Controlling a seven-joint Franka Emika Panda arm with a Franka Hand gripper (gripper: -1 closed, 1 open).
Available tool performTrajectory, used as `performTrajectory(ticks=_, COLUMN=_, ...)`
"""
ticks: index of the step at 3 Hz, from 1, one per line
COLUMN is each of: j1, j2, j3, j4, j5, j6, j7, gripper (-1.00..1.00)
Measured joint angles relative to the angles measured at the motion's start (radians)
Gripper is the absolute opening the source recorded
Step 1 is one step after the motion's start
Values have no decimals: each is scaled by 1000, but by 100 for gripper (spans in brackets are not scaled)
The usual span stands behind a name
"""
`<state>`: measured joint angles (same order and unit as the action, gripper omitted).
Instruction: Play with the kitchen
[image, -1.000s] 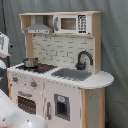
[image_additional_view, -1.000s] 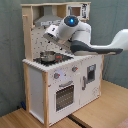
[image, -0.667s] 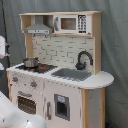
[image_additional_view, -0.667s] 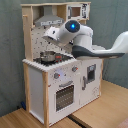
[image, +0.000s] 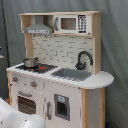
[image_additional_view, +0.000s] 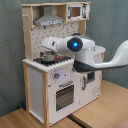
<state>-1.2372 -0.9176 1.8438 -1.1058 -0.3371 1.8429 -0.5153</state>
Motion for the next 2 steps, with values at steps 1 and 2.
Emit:
performTrajectory(ticks=1, j1=14, j2=-64, j3=1, j4=-3, j5=-57, j6=42, j7=-28, gripper=100)
performTrajectory(ticks=2, j1=19, j2=-125, j3=1, j4=-5, j5=-108, j6=100, j7=-61, gripper=100)
